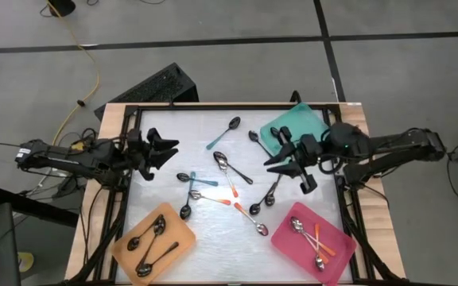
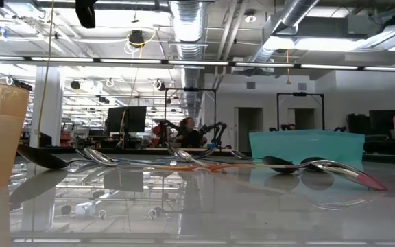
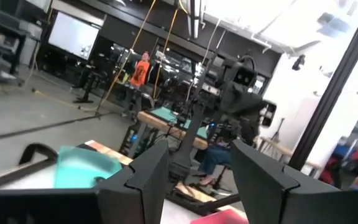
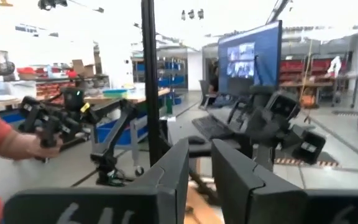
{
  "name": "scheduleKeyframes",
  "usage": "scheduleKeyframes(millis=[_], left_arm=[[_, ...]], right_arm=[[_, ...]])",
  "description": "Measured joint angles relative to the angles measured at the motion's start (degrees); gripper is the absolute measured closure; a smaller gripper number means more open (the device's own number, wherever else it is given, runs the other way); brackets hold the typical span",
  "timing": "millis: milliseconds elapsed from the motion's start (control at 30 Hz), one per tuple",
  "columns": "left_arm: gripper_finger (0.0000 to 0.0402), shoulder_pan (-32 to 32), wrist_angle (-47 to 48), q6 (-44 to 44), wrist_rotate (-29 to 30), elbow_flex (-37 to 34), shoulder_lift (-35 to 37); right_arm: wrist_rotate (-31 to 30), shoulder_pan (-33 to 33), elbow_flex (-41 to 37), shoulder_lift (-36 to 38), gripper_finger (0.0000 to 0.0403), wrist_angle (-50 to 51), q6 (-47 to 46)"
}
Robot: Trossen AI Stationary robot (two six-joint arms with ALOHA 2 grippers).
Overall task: Sort silverware by color (type)
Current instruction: Put the blue spoon into the blue bin
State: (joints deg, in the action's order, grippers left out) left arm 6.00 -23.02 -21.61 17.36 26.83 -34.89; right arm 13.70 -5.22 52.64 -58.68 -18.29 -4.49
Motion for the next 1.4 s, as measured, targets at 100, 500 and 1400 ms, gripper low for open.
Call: scheduleKeyframes(millis=[100,500,1400], left_arm=[[0.0245,0.0,0.1,-3.9,-1.2,0.0,-0.3],[0.0245,1.6,-1.2,-5.0,-8.3,0.0,-7.6],[0.0245,3.1,23.9,-0.2,-4.7,11.7,-17.7]], right_arm=[[-0.8,-1.3,0.0,-0.3,0.0307,1.9,0.0],[-24.7,-6.9,-0.1,-0.1,0.0307,12.4,0.7],[-25.8,-7.9,-0.1,8.7,0.0307,27.9,-1.7]])
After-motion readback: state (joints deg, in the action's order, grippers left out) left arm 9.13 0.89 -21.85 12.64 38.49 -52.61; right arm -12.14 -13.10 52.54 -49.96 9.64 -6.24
